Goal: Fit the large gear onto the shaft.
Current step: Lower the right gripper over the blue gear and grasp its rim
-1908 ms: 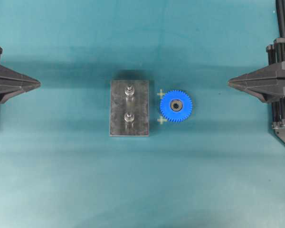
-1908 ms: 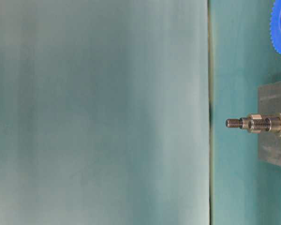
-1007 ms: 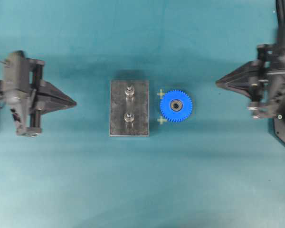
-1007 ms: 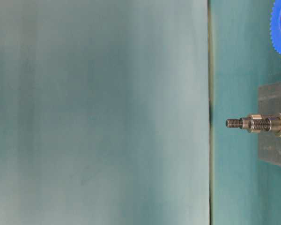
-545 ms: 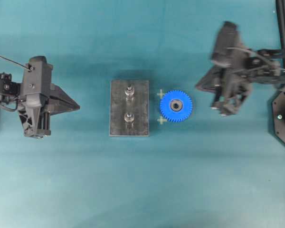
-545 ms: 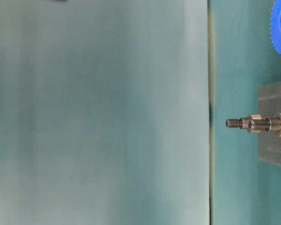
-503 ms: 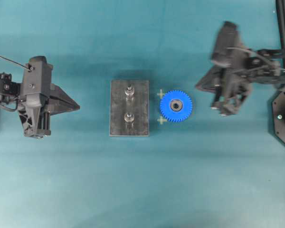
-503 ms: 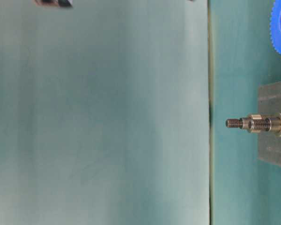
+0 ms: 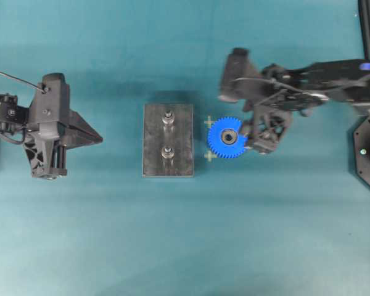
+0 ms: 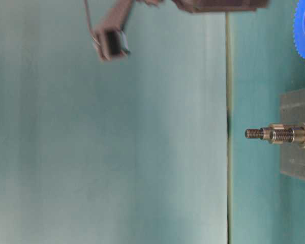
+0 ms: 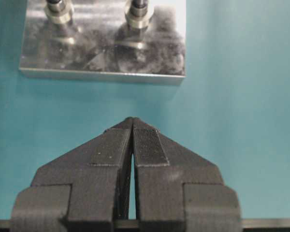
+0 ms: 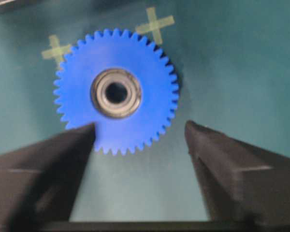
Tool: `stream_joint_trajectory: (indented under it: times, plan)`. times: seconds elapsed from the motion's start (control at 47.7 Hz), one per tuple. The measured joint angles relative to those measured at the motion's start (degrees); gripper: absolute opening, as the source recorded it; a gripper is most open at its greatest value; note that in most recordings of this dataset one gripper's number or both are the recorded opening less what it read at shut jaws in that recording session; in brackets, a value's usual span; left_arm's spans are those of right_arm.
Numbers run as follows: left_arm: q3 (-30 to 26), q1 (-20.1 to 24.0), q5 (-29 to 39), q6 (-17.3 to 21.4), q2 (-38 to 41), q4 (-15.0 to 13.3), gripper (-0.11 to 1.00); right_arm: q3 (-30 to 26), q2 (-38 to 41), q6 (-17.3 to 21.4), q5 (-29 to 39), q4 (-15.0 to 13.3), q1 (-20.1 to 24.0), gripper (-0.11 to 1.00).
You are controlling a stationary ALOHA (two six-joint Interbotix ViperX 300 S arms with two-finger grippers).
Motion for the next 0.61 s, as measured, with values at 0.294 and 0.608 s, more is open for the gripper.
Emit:
stream_joint_trajectory:
  times: [0.294,0.608]
  plan:
    - [-0.44,0.09,0.00,0.00,1.49,0.00,0.00,-4.13,7.47,-2.02,1.67,0.00,0.00,0.83]
    - [-1.14,0.00,0.00,0.09,2.99,0.00,0.00,-4.83,9.67,-2.02,1.58,-0.18,-0.35,0.83]
